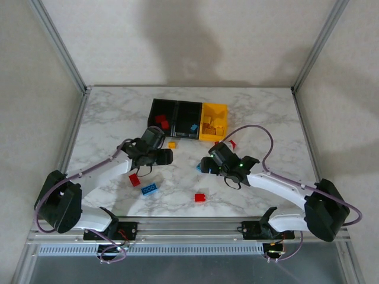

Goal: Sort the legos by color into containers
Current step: Pick up the lego from the center of the table.

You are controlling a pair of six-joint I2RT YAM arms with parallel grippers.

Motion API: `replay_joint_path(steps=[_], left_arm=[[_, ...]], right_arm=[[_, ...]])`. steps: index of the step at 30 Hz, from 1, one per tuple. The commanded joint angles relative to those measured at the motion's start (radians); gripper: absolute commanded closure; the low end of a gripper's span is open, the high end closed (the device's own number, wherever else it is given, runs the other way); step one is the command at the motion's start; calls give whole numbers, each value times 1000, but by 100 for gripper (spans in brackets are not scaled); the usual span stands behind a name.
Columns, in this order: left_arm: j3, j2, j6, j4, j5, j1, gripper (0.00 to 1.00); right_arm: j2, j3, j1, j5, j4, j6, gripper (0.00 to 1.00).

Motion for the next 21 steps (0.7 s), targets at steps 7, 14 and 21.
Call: replay_joint_path(steps=[7, 14, 21], left_arm=[[-14, -26, -20, 41, 22, -28, 34], [-23, -28, -24, 44, 16, -28, 33], [-30, -22, -29, 46, 13, -28, 34]], right_arm=[[131, 15, -30, 65, 18, 43, 9], [242, 47, -51, 61, 56, 27, 11], [292, 59, -52, 49, 81, 17, 17]])
